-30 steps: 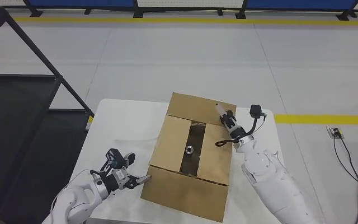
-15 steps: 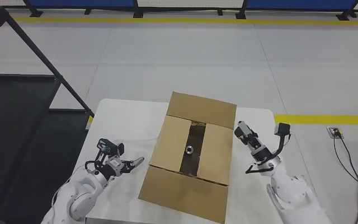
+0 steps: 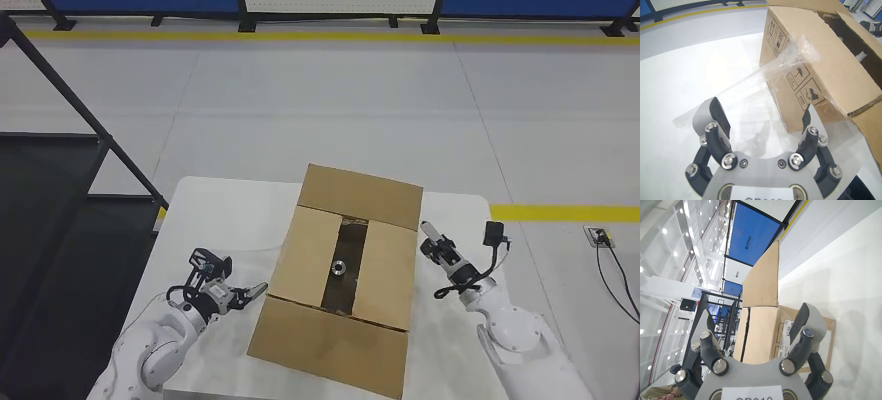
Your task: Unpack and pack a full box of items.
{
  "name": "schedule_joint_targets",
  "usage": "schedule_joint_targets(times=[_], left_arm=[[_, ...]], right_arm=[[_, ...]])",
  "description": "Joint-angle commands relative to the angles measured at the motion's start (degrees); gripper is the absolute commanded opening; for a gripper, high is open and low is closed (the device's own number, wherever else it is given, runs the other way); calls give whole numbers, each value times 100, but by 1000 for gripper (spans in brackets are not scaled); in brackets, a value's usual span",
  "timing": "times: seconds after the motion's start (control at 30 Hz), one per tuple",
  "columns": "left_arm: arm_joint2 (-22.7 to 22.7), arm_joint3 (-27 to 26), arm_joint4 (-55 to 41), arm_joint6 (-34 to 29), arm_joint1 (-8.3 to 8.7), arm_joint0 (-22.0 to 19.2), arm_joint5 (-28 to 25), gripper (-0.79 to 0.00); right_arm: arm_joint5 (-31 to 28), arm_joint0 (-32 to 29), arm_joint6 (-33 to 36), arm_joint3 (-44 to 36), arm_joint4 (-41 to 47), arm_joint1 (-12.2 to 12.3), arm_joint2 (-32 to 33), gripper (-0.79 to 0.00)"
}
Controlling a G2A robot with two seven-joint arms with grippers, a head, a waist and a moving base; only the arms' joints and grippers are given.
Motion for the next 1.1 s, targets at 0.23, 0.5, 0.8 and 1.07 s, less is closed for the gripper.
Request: schedule_joint_targets(times=[0.23, 0.5, 0.8, 1.07], left_arm=[[16, -114, 70, 34, 13, 107, -42, 0], [-76, -274, 162, 68, 47, 279, -143, 0], [-422, -383, 117, 263, 99, 515, -73, 0], [-1050, -393, -439, 513, 145, 671, 132, 0]], right_arm=[[-152, 371, 26, 366, 57, -108, -314, 0], [-249, 581, -63, 490, 39, -186, -466, 0], [-726, 263, -394, -11, 74, -172, -128, 0], [-546, -280, 481, -1139, -172, -122, -244, 0]])
